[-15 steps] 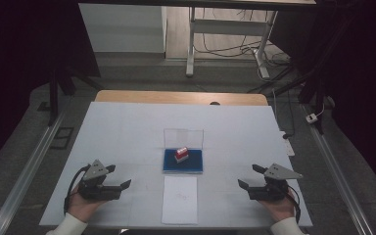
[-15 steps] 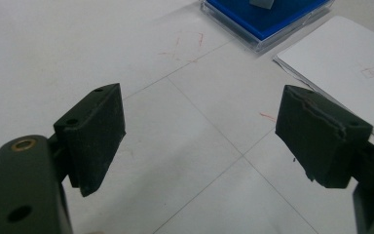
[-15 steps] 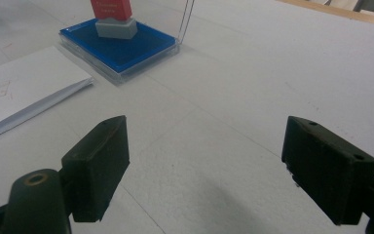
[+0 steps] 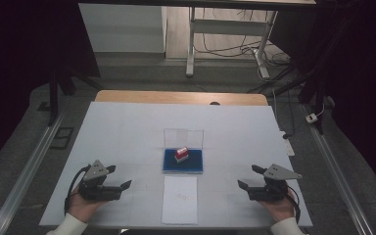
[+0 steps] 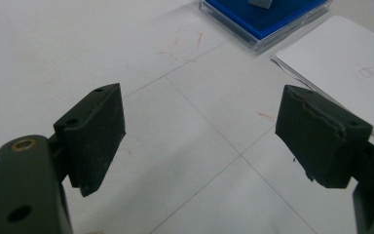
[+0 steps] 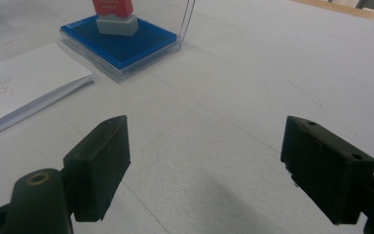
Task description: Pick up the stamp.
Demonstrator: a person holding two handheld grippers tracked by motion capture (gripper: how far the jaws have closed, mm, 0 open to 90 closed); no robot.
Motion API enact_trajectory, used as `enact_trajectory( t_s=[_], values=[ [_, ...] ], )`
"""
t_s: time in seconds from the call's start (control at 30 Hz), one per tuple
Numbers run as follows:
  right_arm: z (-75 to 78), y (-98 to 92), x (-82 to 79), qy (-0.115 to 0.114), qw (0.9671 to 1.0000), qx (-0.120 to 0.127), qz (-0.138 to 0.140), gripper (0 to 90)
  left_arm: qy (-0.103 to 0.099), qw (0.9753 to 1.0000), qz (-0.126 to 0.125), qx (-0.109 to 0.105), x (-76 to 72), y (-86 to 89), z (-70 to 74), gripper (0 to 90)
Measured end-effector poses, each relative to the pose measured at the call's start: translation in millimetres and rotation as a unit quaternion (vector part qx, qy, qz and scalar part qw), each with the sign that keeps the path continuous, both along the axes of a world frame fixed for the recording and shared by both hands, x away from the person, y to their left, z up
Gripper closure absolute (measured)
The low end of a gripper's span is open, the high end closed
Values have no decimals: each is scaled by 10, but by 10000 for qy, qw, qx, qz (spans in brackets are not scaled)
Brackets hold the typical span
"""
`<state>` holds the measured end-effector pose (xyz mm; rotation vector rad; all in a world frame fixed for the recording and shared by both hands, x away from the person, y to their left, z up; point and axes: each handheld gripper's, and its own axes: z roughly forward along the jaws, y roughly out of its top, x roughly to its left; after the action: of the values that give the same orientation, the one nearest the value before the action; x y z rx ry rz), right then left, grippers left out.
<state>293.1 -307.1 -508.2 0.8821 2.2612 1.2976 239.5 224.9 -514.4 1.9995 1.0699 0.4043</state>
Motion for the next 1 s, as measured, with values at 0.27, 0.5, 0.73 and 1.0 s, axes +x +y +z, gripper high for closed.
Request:
enact_trajectory(
  t_s=[0.27,0.5,0.73,1.0],
  values=[
    [4,7,-4,-3,10000,-9,18,182,5,10000,-4,-12,-3,-3,-1,183],
    [10,16,-6,7,10000,13,25,185,-11,10000,1,-35,-13,8,8,183],
    [44,45,-8,3,10000,79,47,196,-3,10000,5,-38,-13,6,4,183],
    [99,87,31,25,9998,175,92,207,35,10000,10,-63,-2,18,-25,184]
  ],
)
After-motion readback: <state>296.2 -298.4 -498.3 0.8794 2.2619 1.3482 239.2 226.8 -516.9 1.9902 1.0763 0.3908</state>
